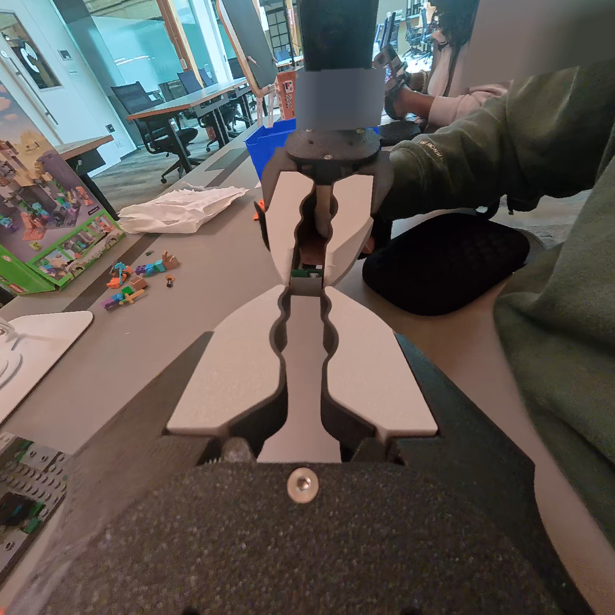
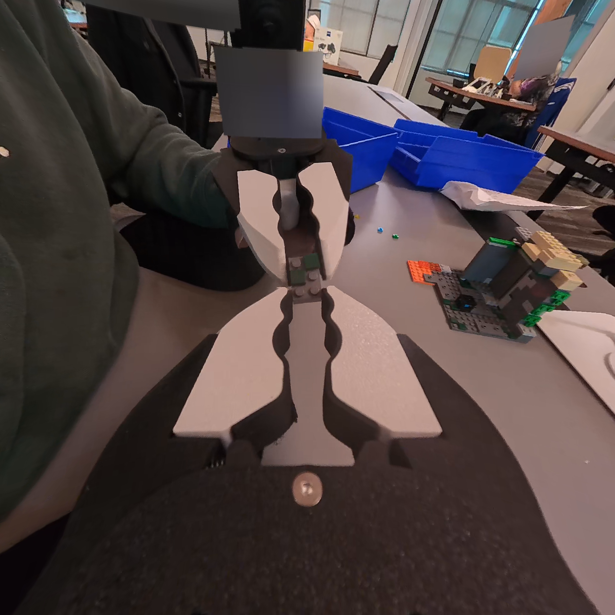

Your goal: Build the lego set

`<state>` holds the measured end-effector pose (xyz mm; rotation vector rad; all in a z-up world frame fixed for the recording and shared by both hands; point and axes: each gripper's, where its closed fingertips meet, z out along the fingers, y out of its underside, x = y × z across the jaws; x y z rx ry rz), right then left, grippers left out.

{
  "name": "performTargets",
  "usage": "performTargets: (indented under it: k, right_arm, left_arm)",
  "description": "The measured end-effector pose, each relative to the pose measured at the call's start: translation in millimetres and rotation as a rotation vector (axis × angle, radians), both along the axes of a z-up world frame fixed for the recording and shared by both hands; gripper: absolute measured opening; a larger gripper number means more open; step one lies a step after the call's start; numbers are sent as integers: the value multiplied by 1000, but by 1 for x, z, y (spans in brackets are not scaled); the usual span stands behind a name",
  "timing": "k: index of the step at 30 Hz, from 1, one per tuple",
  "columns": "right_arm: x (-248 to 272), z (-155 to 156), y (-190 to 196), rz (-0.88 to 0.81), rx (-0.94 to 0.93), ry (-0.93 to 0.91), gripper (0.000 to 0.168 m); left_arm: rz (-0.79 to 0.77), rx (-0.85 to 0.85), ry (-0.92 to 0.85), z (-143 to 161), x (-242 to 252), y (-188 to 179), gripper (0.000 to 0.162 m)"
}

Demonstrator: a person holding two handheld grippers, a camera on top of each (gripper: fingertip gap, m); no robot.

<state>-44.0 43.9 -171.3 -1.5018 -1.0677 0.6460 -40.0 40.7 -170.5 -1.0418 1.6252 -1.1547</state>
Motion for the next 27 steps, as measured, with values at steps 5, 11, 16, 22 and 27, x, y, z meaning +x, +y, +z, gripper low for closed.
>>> performTargets:
  k: [5,11,16,22,27]
  right_arm:
    - [-1,-3,-1,5,-20,1,16]
    - [-4,2,-3,25,53,-117,19]
    - [-7,2,-4,50,93,-201,16]
    - [-6,3,0,11,120,-204,16]
    - [-4,1,0,-40,101,-187,15]
  left_arm:
    - [6,22,21,-2,0,0,16]
    - [8,70,59,-9,0,-2,16]
    - [8,72,57,-8,0,-2,16]
    - [33,70,62,-7,0,1,16]
    - [62,82,76,-9,2,2,16]
